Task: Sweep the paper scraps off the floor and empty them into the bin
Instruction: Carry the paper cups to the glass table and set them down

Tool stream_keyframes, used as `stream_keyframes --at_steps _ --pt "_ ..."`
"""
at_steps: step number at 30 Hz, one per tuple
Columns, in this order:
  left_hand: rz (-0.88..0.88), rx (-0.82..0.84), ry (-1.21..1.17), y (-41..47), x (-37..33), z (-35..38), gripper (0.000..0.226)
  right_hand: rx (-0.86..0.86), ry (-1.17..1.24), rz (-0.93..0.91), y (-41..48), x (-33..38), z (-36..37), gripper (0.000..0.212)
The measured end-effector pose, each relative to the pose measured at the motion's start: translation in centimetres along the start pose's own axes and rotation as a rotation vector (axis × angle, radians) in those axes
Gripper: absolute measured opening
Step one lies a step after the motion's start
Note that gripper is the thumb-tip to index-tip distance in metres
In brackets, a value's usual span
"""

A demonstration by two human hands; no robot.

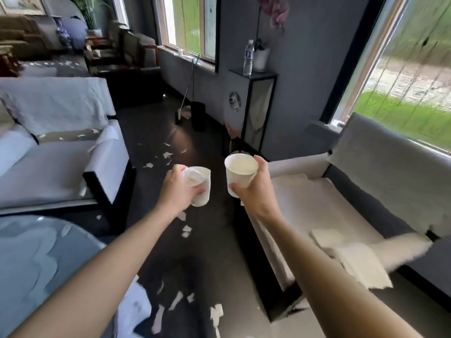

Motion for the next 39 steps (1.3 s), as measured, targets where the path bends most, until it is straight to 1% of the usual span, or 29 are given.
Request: stream_keyframes --at_steps 5,10,14,20,23,26,32,35,39 --pt "-0.062 -0.014 -0.011 17.9 5.0 5.6 0.068 0.041 0.016 0.033 19.7 -2.9 5.6 0.091" --pt "-0.08 -0.025 0.017 38.9 8.1 10.2 0.075 0.048 0.03 0.063 41.0 -4.6 10.3 0.092" --pt "-0.112 -0.081 0.053 53.0 11.6 9.5 0.071 0.098 -0.019 0.071 56.2 -3.0 15.4 0.092" --pt "-0.221 -0.15 0.077 73.0 21.5 8.3 0.074 0.186 -0.031 0.014 76.2 -1.4 28.4 0.092" --pt "-0.204 -0.171 0.092 84.6 26.2 8.4 0.075 0.197 -0.026 -0.001 86.7 -1.0 35.5 0.091" --pt "-0.185 -0.192 0.111 96.6 29.6 7.8 0.075 0.206 0.026 0.054 97.3 0.4 41.7 0.09" --pt "-0.123 -0.127 0.141 118.3 33.4 8.6 0.074 0.165 0.05 0.063 116.4 2.9 50.1 0.089" --pt "-0.106 -0.056 0.156 128.8 36.1 10.8 0.075 0.134 0.059 0.11 126.1 1.8 54.5 0.091" --pt "-0.102 0.023 0.1 143.8 40.8 15.2 0.076 0.08 0.083 0.146 140.1 -1.1 61.0 0.093"
Point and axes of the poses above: each hand's wrist, its own y-axis towards the middle knuckle, its own z-axis out of the palm, x = y × z, the point moved 5 cm from there along y, towards the middle knuckle, and after that the axes turned 8 degrees about z, right-handed, at the moved point
